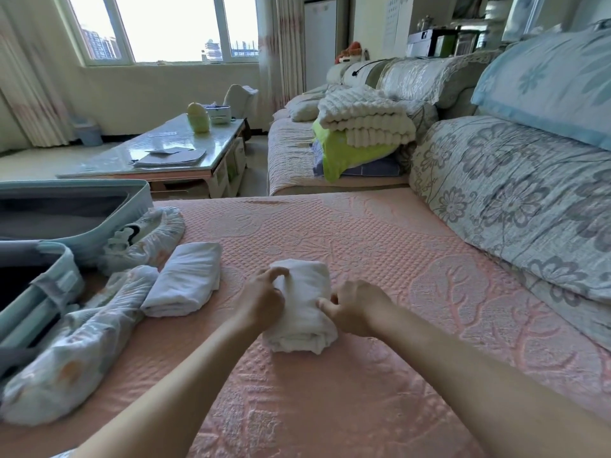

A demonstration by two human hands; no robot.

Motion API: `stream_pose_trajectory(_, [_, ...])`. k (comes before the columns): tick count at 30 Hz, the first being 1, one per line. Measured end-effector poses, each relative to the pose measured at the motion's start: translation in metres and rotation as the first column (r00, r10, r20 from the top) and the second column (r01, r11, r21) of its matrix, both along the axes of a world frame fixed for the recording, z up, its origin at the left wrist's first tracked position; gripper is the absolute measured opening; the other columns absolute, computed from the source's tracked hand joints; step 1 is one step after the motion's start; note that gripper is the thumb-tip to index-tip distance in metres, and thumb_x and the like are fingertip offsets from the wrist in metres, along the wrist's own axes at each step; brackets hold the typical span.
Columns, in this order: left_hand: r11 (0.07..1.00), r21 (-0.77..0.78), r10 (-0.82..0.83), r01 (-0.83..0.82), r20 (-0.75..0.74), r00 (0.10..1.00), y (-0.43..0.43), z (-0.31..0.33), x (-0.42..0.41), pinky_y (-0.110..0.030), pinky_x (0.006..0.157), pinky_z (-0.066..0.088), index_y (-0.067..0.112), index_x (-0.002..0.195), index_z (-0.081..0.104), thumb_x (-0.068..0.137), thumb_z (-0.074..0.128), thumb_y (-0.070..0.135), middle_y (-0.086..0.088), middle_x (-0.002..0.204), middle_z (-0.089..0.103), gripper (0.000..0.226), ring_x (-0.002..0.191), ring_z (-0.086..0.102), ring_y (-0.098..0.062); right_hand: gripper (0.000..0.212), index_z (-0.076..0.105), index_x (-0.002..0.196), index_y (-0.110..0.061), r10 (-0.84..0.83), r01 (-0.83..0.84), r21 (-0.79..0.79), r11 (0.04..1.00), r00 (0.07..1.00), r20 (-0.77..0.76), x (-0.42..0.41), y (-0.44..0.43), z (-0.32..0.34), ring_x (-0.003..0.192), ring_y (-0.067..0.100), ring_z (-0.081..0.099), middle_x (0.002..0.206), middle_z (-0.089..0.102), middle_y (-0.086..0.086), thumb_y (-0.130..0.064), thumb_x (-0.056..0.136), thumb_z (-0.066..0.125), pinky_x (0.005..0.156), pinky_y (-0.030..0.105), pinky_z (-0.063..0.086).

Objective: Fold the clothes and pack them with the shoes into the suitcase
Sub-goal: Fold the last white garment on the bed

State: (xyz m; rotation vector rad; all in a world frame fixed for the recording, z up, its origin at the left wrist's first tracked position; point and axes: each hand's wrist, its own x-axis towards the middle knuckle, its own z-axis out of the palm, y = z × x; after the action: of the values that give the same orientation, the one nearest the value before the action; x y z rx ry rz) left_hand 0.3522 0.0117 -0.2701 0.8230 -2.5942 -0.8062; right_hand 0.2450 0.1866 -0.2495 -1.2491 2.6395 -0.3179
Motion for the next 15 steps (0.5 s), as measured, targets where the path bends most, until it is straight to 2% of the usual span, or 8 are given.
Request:
stream_pose_trajectory(1, [0.999, 0.047, 0.027, -0.025, -0.035, 0.999, 0.003, 0.001, -0.001, -0.035, 0.101, 0.043, 0.033, 0.130, 0.059, 0.090, 0.047, 0.012, -0.004, 0.141, 0.054, 0.047, 0.123, 0.052, -0.025, 0.047, 0.058, 0.076, -0.018, -0.043, 0.043, -0.015, 0.999, 0.998, -0.035, -0.001, -0.004, -0.003, 0.070, 0.022, 0.058, 0.078, 0.060, 0.004, -0.057, 0.097, 0.042, 0.062, 0.033, 0.043])
stream_pose_trajectory(2, [0.996, 0.087, 0.031, -0.027, -0.048, 0.998, 0.006, 0.000, -0.002, -0.035, 0.101, 0.040, 0.031, 0.132, 0.058, 0.095, 0.051, 0.022, -0.007, 0.141, 0.053, 0.039, 0.124, 0.051, -0.025, 0.044, 0.062, 0.092, -0.018, -0.086, 0.084, -0.059, 0.995, 0.996, -0.027, -0.003, -0.007, -0.006, 0.087, 0.026, 0.061, 0.095, 0.062, 0.006, -0.057, 0.096, 0.042, 0.073, 0.035, 0.048])
stream_pose_trajectory(3, [0.992, 0.127, 0.020, -0.013, -0.050, 0.999, 0.008, -0.001, -0.002, -0.034, 0.103, 0.037, 0.029, 0.137, 0.055, 0.096, 0.057, 0.032, -0.008, 0.143, 0.049, 0.041, 0.127, 0.048, -0.026, 0.044, 0.060, 0.115, -0.020, -0.113, 0.116, -0.105, 0.988, 0.993, 0.033, -0.005, -0.010, -0.010, 0.107, 0.030, 0.058, 0.116, 0.057, 0.009, -0.055, 0.094, 0.043, 0.088, 0.040, 0.048])
stream_pose_trajectory(4, [0.985, 0.173, 0.008, 0.000, -0.042, 0.999, 0.010, -0.002, -0.002, -0.034, 0.105, 0.036, 0.029, 0.142, 0.050, 0.093, 0.062, 0.039, -0.008, 0.146, 0.043, 0.051, 0.131, 0.044, -0.025, 0.051, 0.048, 0.136, -0.023, -0.119, 0.138, -0.146, 0.980, 0.984, 0.129, -0.007, -0.013, -0.012, 0.124, 0.032, 0.050, 0.134, 0.047, 0.010, -0.051, 0.093, 0.045, 0.102, 0.044, 0.044])
stream_pose_trajectory(5, [0.976, 0.218, 0.000, 0.007, -0.032, 0.999, 0.011, -0.004, -0.002, -0.033, 0.105, 0.034, 0.030, 0.146, 0.045, 0.090, 0.067, 0.042, -0.008, 0.148, 0.037, 0.061, 0.134, 0.040, -0.025, 0.061, 0.034, 0.149, -0.028, -0.113, 0.162, -0.187, 0.969, 0.963, 0.244, -0.007, -0.017, -0.014, 0.136, 0.033, 0.039, 0.148, 0.035, 0.010, -0.045, 0.092, 0.046, 0.112, 0.046, 0.036])
stream_pose_trajectory(7, [0.955, 0.298, 0.003, 0.010, -0.043, 0.999, 0.013, -0.006, -0.004, -0.032, 0.104, 0.033, 0.031, 0.150, 0.038, 0.088, 0.070, 0.041, -0.006, 0.151, 0.031, 0.070, 0.137, 0.036, -0.024, 0.071, 0.016, 0.158, -0.036, -0.088, 0.211, -0.254, 0.944, 0.902, 0.423, -0.001, -0.030, -0.017, 0.149, 0.031, 0.021, 0.164, 0.013, 0.004, -0.037, 0.092, 0.045, 0.121, 0.046, 0.022])
stream_pose_trajectory(10, [0.939, 0.343, 0.013, 0.011, -0.067, 0.998, 0.008, -0.007, -0.002, -0.032, 0.106, 0.033, 0.030, 0.150, 0.037, 0.088, 0.071, 0.035, -0.007, 0.154, 0.032, 0.071, 0.139, 0.035, -0.023, 0.068, 0.010, 0.160, -0.035, -0.065, 0.226, -0.272, 0.935, 0.866, 0.495, 0.013, -0.051, -0.022, 0.155, 0.027, 0.001, 0.168, -0.011, 0.004, -0.031, 0.099, 0.040, 0.124, 0.041, 0.008])
stream_pose_trajectory(15, [0.953, 0.302, 0.006, 0.005, -0.033, 0.999, -0.012, -0.002, 0.028, -0.023, 0.105, 0.023, 0.029, 0.149, 0.040, 0.090, 0.067, 0.027, -0.004, 0.157, 0.029, 0.066, 0.143, 0.030, -0.018, 0.066, 0.008, 0.161, -0.034, -0.034, 0.221, -0.265, 0.939, 0.824, 0.565, 0.044, -0.068, -0.024, 0.155, 0.027, -0.001, 0.166, -0.020, 0.004, -0.034, 0.103, 0.040, 0.122, 0.037, 0.009])
